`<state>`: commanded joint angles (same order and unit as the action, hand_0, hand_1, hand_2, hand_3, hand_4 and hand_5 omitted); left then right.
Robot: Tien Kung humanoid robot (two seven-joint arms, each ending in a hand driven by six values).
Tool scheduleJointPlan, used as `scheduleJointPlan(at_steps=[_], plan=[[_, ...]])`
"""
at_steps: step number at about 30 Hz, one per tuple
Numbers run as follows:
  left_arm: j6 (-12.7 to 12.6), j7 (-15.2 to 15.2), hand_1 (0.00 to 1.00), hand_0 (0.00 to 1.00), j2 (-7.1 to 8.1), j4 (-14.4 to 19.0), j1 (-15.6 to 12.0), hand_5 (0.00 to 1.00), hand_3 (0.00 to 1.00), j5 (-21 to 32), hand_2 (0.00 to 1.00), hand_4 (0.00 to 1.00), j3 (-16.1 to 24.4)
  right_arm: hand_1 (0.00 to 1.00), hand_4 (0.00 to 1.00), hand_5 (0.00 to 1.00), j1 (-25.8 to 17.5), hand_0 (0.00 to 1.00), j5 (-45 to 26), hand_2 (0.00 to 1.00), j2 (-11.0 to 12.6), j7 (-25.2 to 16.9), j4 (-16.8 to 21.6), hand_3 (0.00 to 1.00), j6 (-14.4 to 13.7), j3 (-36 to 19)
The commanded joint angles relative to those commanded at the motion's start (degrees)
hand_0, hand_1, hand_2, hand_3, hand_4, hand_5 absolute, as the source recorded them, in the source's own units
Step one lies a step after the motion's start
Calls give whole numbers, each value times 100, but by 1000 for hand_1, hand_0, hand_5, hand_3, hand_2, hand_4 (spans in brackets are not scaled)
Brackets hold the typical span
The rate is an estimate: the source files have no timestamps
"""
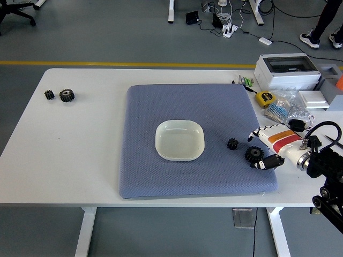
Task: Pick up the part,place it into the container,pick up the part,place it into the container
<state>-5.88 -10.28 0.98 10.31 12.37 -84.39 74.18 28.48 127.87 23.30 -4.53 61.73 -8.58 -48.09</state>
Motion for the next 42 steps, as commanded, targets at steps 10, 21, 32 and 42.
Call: scheduleJointPlan(at_steps=[10,21,32,42], plan=[[11,-3,656,669,4,0,-2,531,559,0,623,582,-18,639,801,340,8,507,-224,625,-44,-31,-208,532,18,71],[15,-5,654,669,15,0,4,531,559,1,623,582,-30,642,842,334,-10,526,-391,688,18,61,-123,579,299,37],[19,-8,654,669,24,0,19,531,559,-6,623,582,-35,652,867,325,0,534,-347,710,46,-3,13,641,315,-15],[22,-9,654,669,25,0,18,531,559,-1,624,582,-46,659,899,327,7,559,-330,730,50,-8,38,720,368,-26]])
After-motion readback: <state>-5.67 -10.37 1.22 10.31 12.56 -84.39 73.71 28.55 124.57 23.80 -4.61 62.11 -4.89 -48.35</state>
